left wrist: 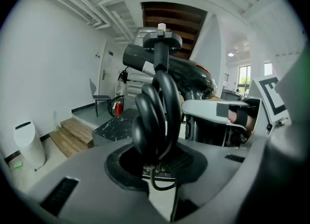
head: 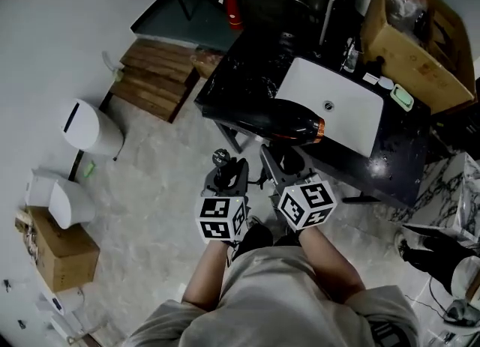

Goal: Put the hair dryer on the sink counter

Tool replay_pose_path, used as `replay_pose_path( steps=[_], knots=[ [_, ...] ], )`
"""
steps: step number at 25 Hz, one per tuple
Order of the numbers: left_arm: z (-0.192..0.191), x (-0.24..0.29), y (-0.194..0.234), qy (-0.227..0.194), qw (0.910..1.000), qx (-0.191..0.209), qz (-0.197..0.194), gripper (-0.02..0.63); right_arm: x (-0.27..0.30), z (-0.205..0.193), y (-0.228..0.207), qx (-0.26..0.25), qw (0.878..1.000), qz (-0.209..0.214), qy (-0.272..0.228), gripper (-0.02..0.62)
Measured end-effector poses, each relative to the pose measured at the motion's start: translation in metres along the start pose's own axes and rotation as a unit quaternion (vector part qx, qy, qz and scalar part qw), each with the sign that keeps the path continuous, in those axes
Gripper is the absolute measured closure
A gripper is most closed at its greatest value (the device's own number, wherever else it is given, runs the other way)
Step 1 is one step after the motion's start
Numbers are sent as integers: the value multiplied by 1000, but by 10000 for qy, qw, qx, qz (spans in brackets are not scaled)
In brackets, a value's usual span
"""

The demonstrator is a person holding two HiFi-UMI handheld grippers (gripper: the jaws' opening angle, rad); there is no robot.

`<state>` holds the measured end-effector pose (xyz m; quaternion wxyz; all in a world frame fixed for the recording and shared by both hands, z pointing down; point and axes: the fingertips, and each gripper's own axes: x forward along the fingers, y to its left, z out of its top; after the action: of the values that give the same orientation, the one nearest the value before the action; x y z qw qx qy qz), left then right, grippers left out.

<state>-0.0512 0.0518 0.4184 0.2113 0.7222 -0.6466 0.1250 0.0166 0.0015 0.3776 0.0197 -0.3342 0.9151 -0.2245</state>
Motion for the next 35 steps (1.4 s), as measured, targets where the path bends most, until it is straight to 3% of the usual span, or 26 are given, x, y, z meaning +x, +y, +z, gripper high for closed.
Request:
replay_pose_path(
  steps=[9, 16, 28, 35],
  knots=[
    [14, 38, 6, -11, 9982, -17, -596, 503, 18, 13, -27, -34, 9985, -540, -49, 410],
    [28, 90, 15, 166, 9971, -227, -712, 503, 60, 22, -64, 30, 9974, -686, 203, 410],
    [37, 141, 49, 543, 9966, -425, -446, 503, 122, 12, -101, 665, 9952, -479, 534, 410],
    [25, 177, 65, 847, 9922, -558, -720, 503, 150, -4, -119, 680, 9914, -786, 800, 410]
  ],
)
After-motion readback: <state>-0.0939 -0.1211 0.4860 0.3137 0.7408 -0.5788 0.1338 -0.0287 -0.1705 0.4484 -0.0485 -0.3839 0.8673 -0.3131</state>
